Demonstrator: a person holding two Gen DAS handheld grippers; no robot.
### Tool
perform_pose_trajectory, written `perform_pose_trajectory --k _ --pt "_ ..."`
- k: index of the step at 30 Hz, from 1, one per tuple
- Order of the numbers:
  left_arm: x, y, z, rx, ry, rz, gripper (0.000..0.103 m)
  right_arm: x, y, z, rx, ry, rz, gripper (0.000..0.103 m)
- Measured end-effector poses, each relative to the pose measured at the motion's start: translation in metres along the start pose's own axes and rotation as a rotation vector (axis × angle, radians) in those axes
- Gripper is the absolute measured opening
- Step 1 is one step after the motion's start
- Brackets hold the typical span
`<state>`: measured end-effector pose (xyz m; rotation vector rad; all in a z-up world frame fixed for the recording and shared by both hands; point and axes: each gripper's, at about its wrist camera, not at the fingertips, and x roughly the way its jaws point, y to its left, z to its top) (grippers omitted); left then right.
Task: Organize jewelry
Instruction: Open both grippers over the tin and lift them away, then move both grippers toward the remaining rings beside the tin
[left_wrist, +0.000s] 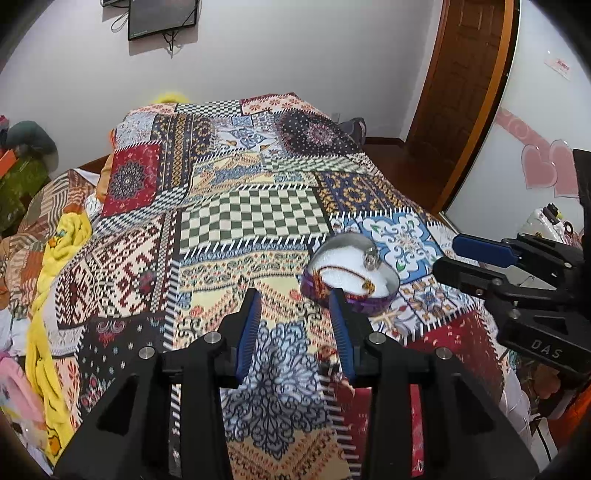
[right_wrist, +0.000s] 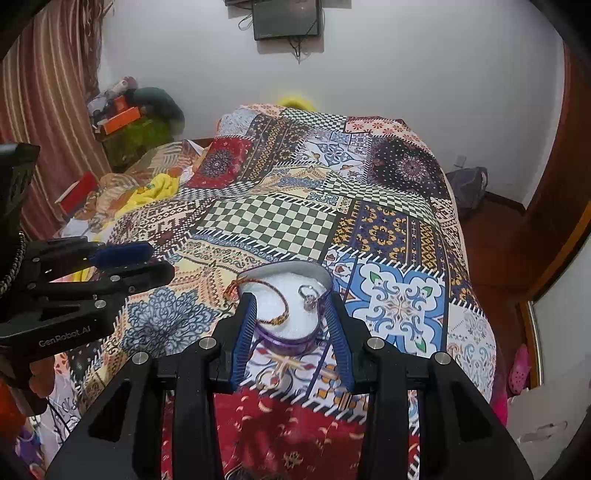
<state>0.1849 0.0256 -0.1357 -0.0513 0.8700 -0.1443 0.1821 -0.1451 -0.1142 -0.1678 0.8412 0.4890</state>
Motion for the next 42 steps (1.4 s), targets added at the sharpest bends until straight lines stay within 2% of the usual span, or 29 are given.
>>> perform_pose_trajectory --k 16,27,30,36,42 --pt "0.026 -0.011 -0.054 0.048 0.165 -0.022 0.038 0.012 0.006 -0.045 0.031 0.095 0.011 0.036" --pt "0.042 -0.025 -0.059 0.064 0.184 -0.091 0.037 0.031 0.004 -0.062 0.020 0.176 0.011 0.036" --pt "0.046 -0.026 -0.059 0.066 0.185 -0.104 0.029 0.037 0.005 -0.061 0.013 0.185 0.011 0.036" --pt "0.051 -0.026 -0.061 0.076 0.182 -0.117 0.027 0.046 0.006 -0.059 -0.002 0.194 0.014 0.036" --pt "0.056 -0.026 -0.060 0.078 0.175 -0.119 0.018 0.052 0.008 -0.057 -0.012 0.201 0.029 0.036"
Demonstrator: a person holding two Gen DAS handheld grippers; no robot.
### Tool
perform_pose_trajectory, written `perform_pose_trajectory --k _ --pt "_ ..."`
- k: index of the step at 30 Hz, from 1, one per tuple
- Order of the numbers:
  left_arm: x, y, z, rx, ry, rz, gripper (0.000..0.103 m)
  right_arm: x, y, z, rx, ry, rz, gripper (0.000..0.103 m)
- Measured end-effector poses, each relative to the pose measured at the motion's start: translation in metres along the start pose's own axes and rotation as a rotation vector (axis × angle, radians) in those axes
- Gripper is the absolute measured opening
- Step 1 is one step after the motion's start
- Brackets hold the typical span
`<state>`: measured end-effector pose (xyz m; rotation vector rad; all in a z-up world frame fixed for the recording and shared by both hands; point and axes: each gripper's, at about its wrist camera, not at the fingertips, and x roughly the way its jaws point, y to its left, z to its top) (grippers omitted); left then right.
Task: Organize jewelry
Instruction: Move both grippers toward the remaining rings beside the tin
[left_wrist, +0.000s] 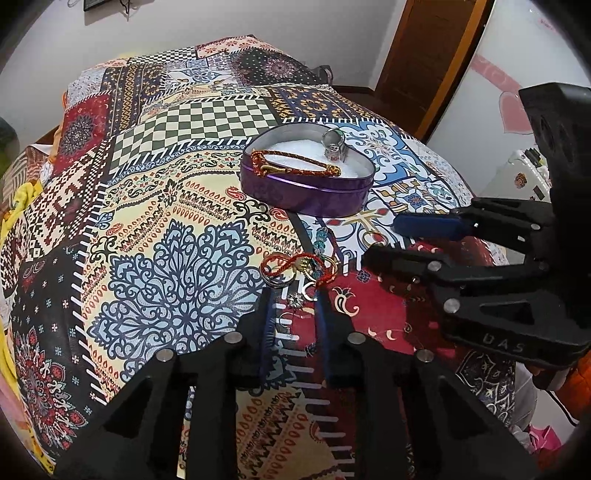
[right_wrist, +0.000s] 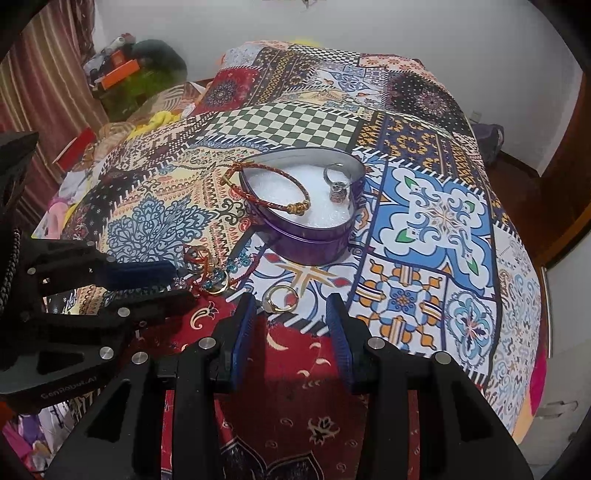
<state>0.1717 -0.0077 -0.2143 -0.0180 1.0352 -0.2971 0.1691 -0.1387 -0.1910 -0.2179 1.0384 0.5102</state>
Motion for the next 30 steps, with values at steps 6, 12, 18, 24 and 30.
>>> perform_pose_trajectory --k 6,12,18,24,30 --pt "0.001 0.000 0.001 0.015 -0.002 -0.001 0.009 0.004 0.007 0.000 -0.021 0.010 0.017 0.036" --pt "-0.002 0.001 -0.002 0.009 -0.015 0.009 0.009 0.008 0.004 0.003 0.001 0.003 0.024 0.034" --pt "-0.011 0.003 -0.002 -0.001 -0.034 0.010 0.009 0.008 0.002 0.005 0.005 -0.003 0.020 0.019" --pt "-0.022 0.003 -0.003 0.000 -0.059 0.020 0.009 0.000 0.001 0.002 0.015 -0.012 0.026 0.019" --pt "-0.035 0.005 0.002 -0.013 -0.090 0.032 0.009 -0.012 -0.003 0.004 0.036 -0.038 0.017 0.019"
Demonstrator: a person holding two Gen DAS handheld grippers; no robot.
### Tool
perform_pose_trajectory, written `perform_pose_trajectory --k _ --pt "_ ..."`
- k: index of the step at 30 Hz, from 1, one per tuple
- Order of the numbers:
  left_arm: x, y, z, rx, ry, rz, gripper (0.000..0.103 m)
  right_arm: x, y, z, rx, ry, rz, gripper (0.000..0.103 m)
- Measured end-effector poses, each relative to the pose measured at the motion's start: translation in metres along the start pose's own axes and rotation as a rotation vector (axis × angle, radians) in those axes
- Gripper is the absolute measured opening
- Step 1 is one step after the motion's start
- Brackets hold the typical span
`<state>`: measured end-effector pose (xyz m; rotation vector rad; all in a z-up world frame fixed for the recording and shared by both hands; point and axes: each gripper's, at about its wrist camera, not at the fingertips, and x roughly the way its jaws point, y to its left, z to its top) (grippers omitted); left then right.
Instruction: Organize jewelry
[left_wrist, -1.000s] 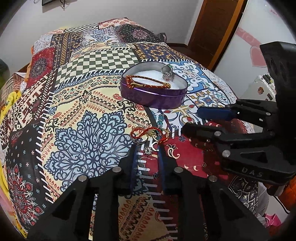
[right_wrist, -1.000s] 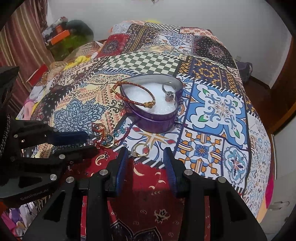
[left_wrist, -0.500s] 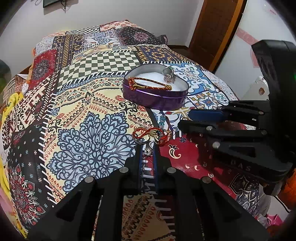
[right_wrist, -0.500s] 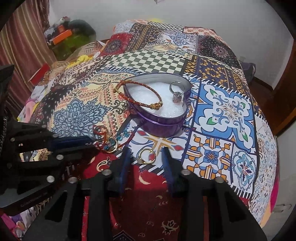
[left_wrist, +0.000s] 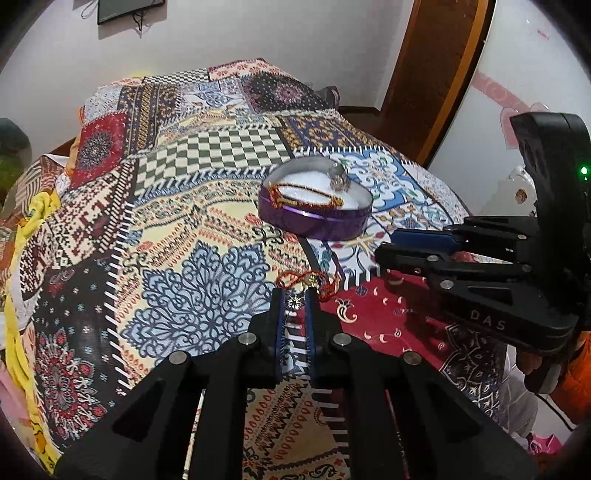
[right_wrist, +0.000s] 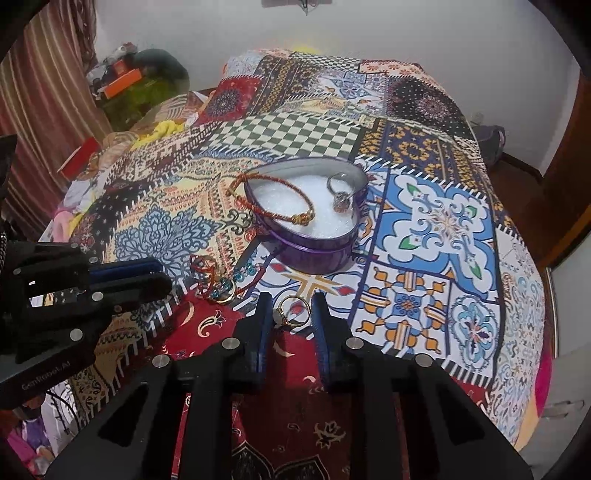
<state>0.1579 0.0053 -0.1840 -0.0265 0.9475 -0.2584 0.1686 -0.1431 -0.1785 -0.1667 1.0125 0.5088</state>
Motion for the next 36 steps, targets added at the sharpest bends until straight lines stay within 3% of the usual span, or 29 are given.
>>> perform_pose_trajectory --k 22,36 --pt "-0.048 -0.007 0.048 0.015 -0.203 0.023 0.009 -0.054 -0.008 0.031 0.028 -0.188 -0.026 0.019" --pt "-0.030 -0.008 0.075 0.023 -0.221 0.005 0.009 -0.044 -0.013 0.046 0.016 -0.212 -0.017 0.019"
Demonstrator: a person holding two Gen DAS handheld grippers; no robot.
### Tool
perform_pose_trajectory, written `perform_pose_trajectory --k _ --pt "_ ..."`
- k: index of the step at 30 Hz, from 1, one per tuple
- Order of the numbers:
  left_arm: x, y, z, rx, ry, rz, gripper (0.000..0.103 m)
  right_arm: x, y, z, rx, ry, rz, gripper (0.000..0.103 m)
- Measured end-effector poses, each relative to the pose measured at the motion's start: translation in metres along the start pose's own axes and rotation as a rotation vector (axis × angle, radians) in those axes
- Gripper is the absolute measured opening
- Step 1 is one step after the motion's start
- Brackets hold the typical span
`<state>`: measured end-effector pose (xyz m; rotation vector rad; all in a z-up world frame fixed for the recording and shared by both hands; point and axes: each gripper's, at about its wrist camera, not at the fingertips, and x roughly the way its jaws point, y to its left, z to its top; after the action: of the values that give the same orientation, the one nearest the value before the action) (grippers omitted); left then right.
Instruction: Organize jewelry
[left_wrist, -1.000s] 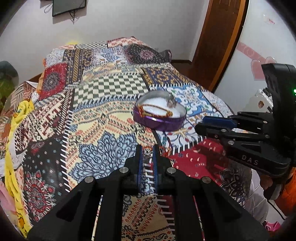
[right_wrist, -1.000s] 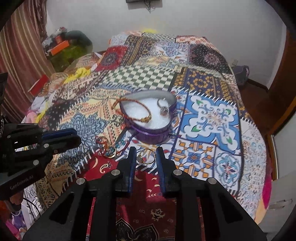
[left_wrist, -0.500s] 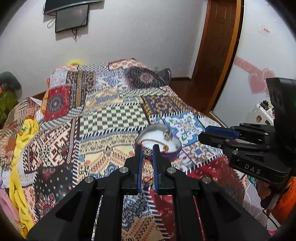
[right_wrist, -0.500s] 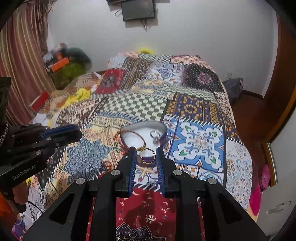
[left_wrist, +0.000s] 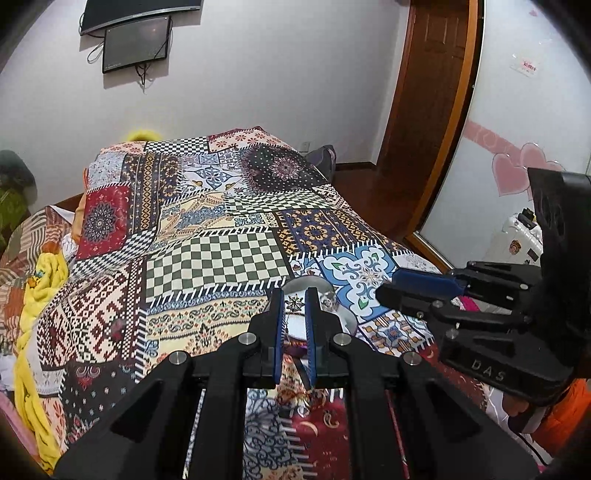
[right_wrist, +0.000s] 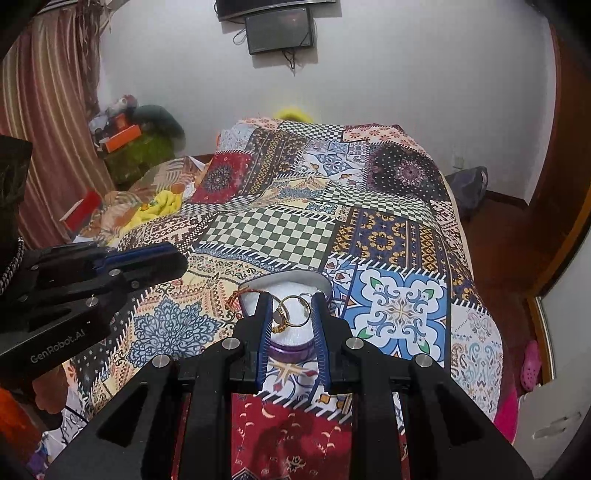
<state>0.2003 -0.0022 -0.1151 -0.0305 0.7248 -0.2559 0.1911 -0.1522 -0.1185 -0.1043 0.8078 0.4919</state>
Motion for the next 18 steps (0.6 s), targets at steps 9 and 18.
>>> perform_pose_trajectory --k 9,18 --pt "0.036 0.008 0.004 -0.011 0.056 -0.016 0.009 0.028 -0.006 -0.003 -0.001 0.056 0.007 0.019" --pt "0.068 0.009 0.000 -0.017 0.125 -0.067 0.009 0.054 -0.015 -0.011 0.039 0.133 0.045 0.019"
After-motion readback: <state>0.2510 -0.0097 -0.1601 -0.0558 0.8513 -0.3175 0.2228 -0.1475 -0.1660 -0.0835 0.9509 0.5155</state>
